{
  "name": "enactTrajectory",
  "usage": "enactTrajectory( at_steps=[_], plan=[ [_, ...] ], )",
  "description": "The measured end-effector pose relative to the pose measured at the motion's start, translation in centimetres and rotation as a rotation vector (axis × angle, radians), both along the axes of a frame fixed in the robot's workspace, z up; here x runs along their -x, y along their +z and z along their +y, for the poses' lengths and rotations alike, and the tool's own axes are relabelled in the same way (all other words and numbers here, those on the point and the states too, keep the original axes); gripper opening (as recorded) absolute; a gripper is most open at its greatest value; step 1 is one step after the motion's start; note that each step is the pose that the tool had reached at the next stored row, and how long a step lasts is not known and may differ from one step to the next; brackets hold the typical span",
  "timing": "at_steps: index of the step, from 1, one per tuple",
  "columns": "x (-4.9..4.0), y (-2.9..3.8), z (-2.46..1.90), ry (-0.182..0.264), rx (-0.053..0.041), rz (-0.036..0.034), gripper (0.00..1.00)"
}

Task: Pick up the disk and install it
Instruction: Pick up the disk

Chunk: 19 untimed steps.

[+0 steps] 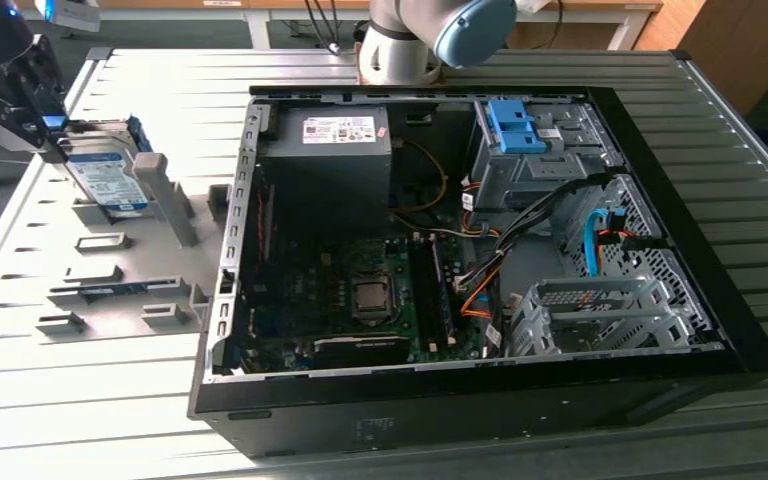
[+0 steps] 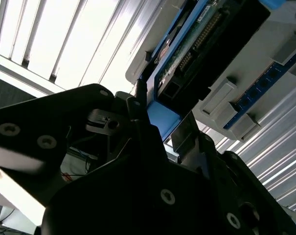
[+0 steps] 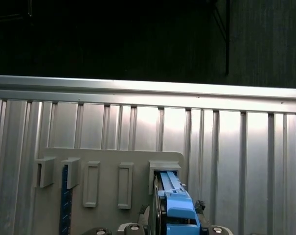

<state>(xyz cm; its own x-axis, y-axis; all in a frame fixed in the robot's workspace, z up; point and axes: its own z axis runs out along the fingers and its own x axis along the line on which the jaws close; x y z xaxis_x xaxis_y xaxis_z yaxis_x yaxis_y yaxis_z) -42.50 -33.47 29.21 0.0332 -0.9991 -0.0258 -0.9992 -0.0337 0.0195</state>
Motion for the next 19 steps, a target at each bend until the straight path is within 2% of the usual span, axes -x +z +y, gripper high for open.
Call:
enactTrajectory(
  at_steps=[1, 2, 6, 9, 19],
  plan=[
    [0.0, -0.02, 0.0, 0.0, 0.0001, -0.0001, 0.48],
    [-0.01, -0.05, 0.0, 0.0, 0.0008, -0.0002, 0.41],
    [0.0, -0.11, 0.0, 0.0, 0.008, -0.0001, 0.36],
    [0.0, -0.11, -0.01, 0.0, 0.0114, -0.0001, 0.36],
    [0.0, -0.11, 0.0, 0.0, 0.0118, -0.0001, 0.36]
  ],
)
